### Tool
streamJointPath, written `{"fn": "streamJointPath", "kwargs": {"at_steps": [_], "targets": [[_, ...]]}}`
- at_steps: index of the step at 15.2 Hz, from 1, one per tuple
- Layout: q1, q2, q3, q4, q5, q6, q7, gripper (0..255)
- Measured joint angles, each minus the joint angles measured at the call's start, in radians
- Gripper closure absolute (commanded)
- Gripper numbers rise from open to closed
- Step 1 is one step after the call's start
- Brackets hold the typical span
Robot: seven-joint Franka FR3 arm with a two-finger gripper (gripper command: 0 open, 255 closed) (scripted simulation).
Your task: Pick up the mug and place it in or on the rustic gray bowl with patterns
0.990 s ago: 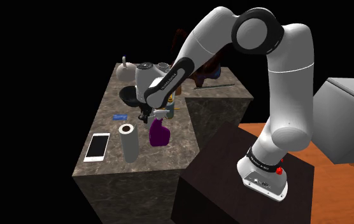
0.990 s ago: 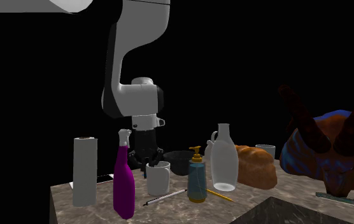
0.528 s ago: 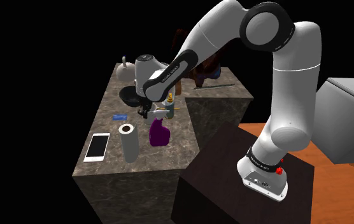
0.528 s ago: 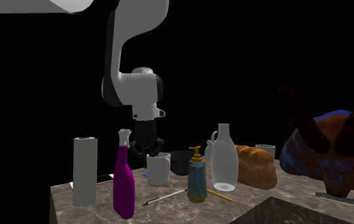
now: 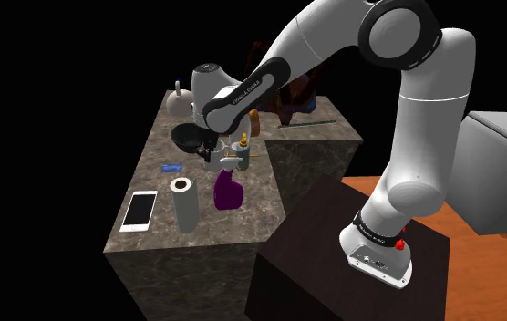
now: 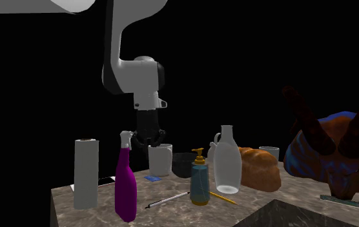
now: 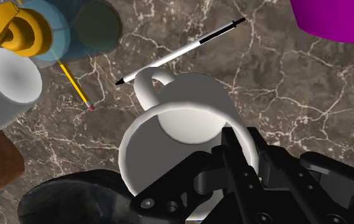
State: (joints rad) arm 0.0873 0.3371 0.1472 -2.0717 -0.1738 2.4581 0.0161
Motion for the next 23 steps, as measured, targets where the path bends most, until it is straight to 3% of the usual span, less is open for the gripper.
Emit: {"fn": "streamJointPath", "kwargs": {"at_steps": [17,23], "targets": [[-0.013,-0.138,0.018,0.057,0.051,-0.191,-0.045,255],[-0.041,0.0,-0.006,0.291,0.047,-0.284,-0.108,255]]}}
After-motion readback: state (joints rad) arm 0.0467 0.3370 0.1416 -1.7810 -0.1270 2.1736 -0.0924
